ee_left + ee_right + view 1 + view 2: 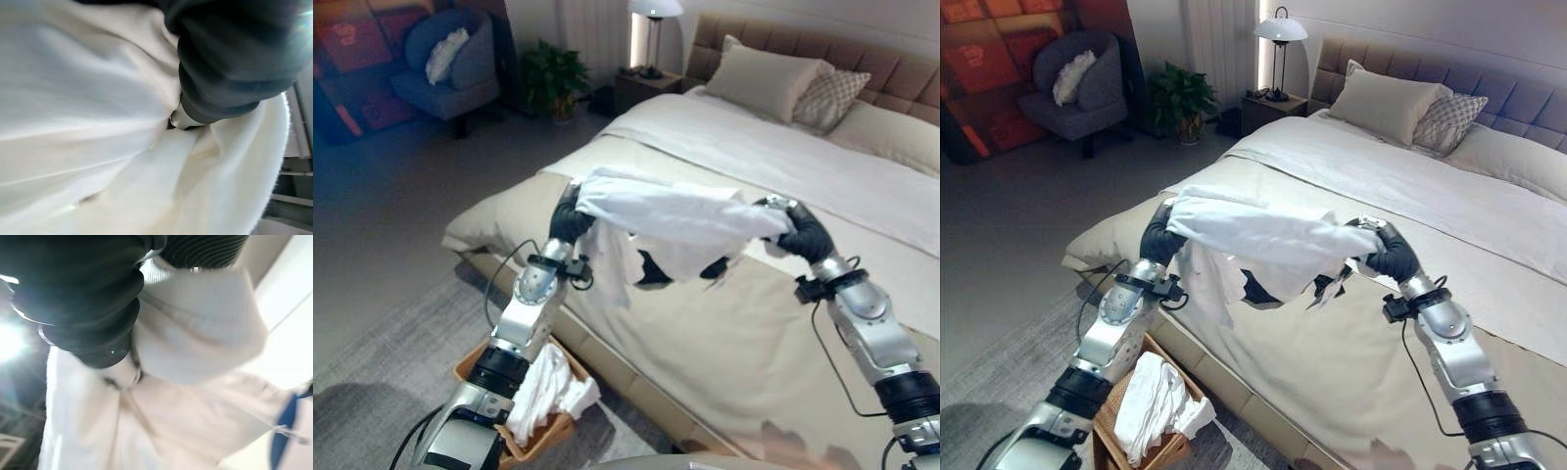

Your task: Pick up clothes into the bucket

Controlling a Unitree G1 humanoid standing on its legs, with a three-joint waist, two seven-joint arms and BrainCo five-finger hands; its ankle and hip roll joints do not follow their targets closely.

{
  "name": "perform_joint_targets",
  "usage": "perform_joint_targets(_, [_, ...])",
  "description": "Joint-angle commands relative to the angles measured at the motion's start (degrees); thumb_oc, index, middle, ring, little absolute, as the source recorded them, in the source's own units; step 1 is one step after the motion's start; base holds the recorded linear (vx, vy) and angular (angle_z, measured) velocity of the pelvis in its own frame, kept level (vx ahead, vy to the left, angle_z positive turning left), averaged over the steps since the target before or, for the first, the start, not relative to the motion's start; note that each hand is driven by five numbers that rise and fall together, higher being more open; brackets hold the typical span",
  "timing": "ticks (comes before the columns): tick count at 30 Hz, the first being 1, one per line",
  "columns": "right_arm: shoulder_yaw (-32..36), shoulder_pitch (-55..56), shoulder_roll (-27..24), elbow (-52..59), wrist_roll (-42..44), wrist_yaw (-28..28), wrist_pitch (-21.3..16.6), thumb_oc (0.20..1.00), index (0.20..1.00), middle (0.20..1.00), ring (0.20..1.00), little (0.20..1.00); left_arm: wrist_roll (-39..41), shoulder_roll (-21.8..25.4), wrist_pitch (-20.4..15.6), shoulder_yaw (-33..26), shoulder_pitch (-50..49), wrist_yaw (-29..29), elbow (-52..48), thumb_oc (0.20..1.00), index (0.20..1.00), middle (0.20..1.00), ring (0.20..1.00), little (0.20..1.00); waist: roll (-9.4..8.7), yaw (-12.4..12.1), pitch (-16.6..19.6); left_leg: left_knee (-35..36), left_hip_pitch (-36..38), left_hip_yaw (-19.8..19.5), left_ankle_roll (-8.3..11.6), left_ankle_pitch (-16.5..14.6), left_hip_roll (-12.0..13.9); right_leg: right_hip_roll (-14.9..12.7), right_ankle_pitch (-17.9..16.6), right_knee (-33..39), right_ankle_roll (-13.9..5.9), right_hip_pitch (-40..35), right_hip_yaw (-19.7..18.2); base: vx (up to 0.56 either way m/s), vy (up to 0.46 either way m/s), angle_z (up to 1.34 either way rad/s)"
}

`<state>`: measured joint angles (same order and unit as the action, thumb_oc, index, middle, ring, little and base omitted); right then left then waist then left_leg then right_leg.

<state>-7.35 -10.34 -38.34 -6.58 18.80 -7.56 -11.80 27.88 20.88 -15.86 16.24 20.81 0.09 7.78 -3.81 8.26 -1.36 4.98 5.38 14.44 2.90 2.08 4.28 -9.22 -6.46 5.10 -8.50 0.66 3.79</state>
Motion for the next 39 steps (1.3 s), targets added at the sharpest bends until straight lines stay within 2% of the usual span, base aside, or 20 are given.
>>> perform_joint_targets(1, [-1.1, -3.0, 2.4, -1.5, -4.2, 2.2, -1.4, 1.0, 1.0, 1.0, 1.0, 1.0, 1.7, -0.5, -4.5, -2.7, 2.0, 0.6, -2.4, 0.2, 0.2, 0.2, 0.2, 0.2, -2.0, -2.0, 2.6, -5.4, -2.3, -4.0, 0.82, -2.1, 0.1, -1.8, -3.0, -4.9, -2.99, 1.8, 0.3, 0.0, 0.006, 0.04])
perform_joint_targets(6, [-4.0, -3.4, 6.2, -10.1, -12.3, 5.2, 0.3, 1.0, 1.0, 1.0, 1.0, 1.0, 0.3, -0.8, -4.6, -5.0, 1.6, 3.1, -2.1, 0.2, 0.2, 0.2, 0.2, 0.2, -1.92, -2.4, 2.3, -5.4, -2.4, -4.2, 0.71, -2.1, 0.0, -1.8, -2.9, -4.8, -2.92, 1.7, 0.4, 0.0, 0.001, 0.02])
perform_joint_targets(16, [-4.3, -2.4, 7.9, -18.2, -16.1, 7.7, 1.0, 1.0, 1.0, 1.0, 1.0, 1.0, -1.5, 0.6, -6.5, -11.3, 2.0, 8.3, -2.1, 0.2, 0.2, 0.2, 0.2, 0.2, -1.71, -2.6, 1.8, -5.3, -2.3, -4.4, 0.73, -2.1, 0.0, -1.9, -2.8, -4.8, -2.97, 1.6, 0.6, 0.0, 0.001, 0.0])
perform_joint_targets(19, [-3.3, -1.0, 8.3, -18.2, -15.6, 8.1, 0.6, 1.0, 1.0, 1.0, 1.0, 1.0, -4.9, 2.3, -6.7, -13.3, 1.7, 10.1, -1.3, 0.2, 0.2, 0.2, 0.2, 0.2, -1.56, -2.6, 1.6, -5.3, -2.4, -4.4, 0.77, -2.2, 0.0, -1.9, -2.6, -5.0, -2.99, 1.7, 0.6, 0.0, 0.0, 0.0])
perform_joint_targets(20, [-2.6, 0.2, 8.4, -17.6, -14.9, 8.0, 0.3, 1.0, 1.0, 1.0, 1.0, 1.0, -8.8, 3.5, -6.3, -14.2, 1.3, 11.8, -0.3, 0.2, 0.2, 0.2, 0.2, 0.2, -1.51, -2.5, 1.4, -5.5, -2.4, -4.4, 0.8, -2.3, 0.0, -1.9, -2.5, -5.1, -2.98, 1.7, 0.6, 0.0, 0.0, 0.0])
perform_joint_targets(28, [0.3, 3.3, 8.6, -12.3, -12.7, 8.8, -1.7, 1.0, 1.0, 1.0, 1.0, 1.0, -18.2, 5.4, -6.0, -16.8, -2.6, 16.4, 3.2, 0.2, 0.2, 0.2, 0.2, 0.2, -1.35, -2.4, -0.9, -7.5, -4.1, -4.5, 0.72, -2.9, -0.2, -2.3, -2.3, -6.0, -3.09, 3.0, 0.3, -0.02, 0.006, 0.0])
perform_joint_targets(30, [1.6, 3.7, 8.4, -9.1, -12.8, 10.1, -3.2, 1.0, 1.0, 1.0, 1.0, 1.0, -20.8, 5.5, -6.3, -18.1, -4.6, 18.6, 4.5, 0.2, 0.2, 0.2, 0.2, 0.2, -1.38, -2.4, -3.6, -9.4, -6.5, -4.6, 0.46, -3.2, -0.3, -2.4, -2.2, -7.4, -3.03, 5.0, 0.0, -0.13, 0.024, -0.01])
perform_joint_targets(32, [1.9, 3.9, 8.5, -8.0, -12.7, 10.6, -3.8, 1.0, 1.0, 1.0, 1.0, 1.0, -21.5, 5.4, -6.5, -18.3, -4.8, 19.9, 4.9, 0.2, 0.2, 0.2, 0.2, 0.2, -1.41, -2.4, -4.7, -10.7, -8.1, -4.9, 0.3, -3.4, -0.3, -2.6, -1.9, -8.6, -2.89, 6.3, -0.1, -0.18, 0.033, -0.01])
perform_joint_targets(33, [2.6, 4.1, 8.5, -5.6, -12.5, 11.7, -4.8, 1.0, 1.0, 1.0, 1.0, 1.0, -21.2, 4.9, -7.2, -19.0, -5.6, 21.2, 5.2, 0.2, 0.2, 0.2, 0.2, 0.2, -1.36, -2.5, -7.6, -12.5, -10.5, -5.4, -0.02, -3.4, -0.5, -2.8, -1.4, -11.1, -2.5, 8.8, -0.1, -0.22, 0.043, 0.02])
perform_joint_targets(34, [2.7, 4.0, 8.5, -5.5, -12.5, 11.7, -4.8, 1.0, 1.0, 1.0, 1.0, 1.0, -21.2, 4.9, -7.2, -19.0, -5.6, 21.2, 5.2, 0.2, 0.2, 0.2, 0.2, 0.2, -1.34, -2.5, -7.6, -12.7, -10.8, -5.4, -0.03, -3.5, -0.5, -2.8, -1.3, -11.3, -2.5, 9.1, -0.1, -0.31, 0.069, 0.15])
perform_joint_targets(35, [3.2, 4.1, 8.7, -3.5, -11.7, 12.4, -5.7, 1.0, 1.0, 1.0, 1.0, 1.0, -21.4, 4.7, -8.0, -19.4, -5.1, 23.0, 5.3, 0.2, 0.2, 0.2, 0.2, 0.2, -1.39, -2.5, -10.6, -14.8, -13.8, -6.2, -0.36, -3.5, -0.5, -3.1, -0.8, -14.2, -1.99, 12.3, -0.3, -0.24, 0.047, 0.15])
perform_joint_targets(36, [3.2, 3.9, 8.8, -2.8, -11.1, 12.6, -6.2, 1.0, 1.0, 1.0, 1.0, 1.0, -21.4, 4.6, -8.4, -19.5, -4.8, 23.9, 5.4, 0.2, 0.2, 0.2, 0.2, 0.2, -1.42, -2.5, -11.9, -16.1, -15.5, -6.4, -0.41, -3.5, -0.4, -3.4, -0.7, -15.4, -1.78, 13.9, -0.2, -0.24, 0.047, 0.15])
perform_joint_targets(37, [3.3, 3.9, 8.8, -2.9, -11.1, 12.6, -6.2, 1.0, 1.0, 1.0, 1.0, 1.0, -21.5, 4.6, -8.4, -19.4, -4.7, 23.9, 5.5, 0.2, 0.2, 0.2, 0.2, 0.2, -1.4, -2.5, -11.8, -16.4, -15.9, -6.5, -0.42, -3.5, -0.4, -3.4, -0.6, -15.6, -1.77, 14.2, -0.2, -0.21, 0.028, 0.14])
perform_joint_targets(38, [3.4, 3.7, 8.9, -2.4, -10.2, 12.9, -6.9, 1.0, 1.0, 1.0, 1.0, 1.0, -21.2, 4.6, -9.0, -20.1, -4.4, 25.5, 5.8, 0.2, 0.2, 0.2, 0.2, 0.2, -1.63, -2.7, -14.1, -18.8, -19.4, -6.9, -0.52, -3.5, -0.3, -3.9, -0.7, -17.5, -1.56, 17.2, -0.1, -0.14, 0.016, 0.2])
perform_joint_targets(39, [3.4, 3.6, 8.9, -2.5, -10.2, 12.9, -7.0, 1.0, 1.0, 1.0, 1.0, 1.0, -21.2, 4.6, -9.1, -20.1, -4.3, 25.5, 5.9, 0.2, 0.2, 0.2, 0.2, 0.2, -1.6, -2.6, -13.9, -19.3, -20.0, -7.0, -0.54, -3.6, -0.3, -3.9, -0.6, -17.9, -1.56, 17.7, -0.1, -0.24, 0.022, 0.22])
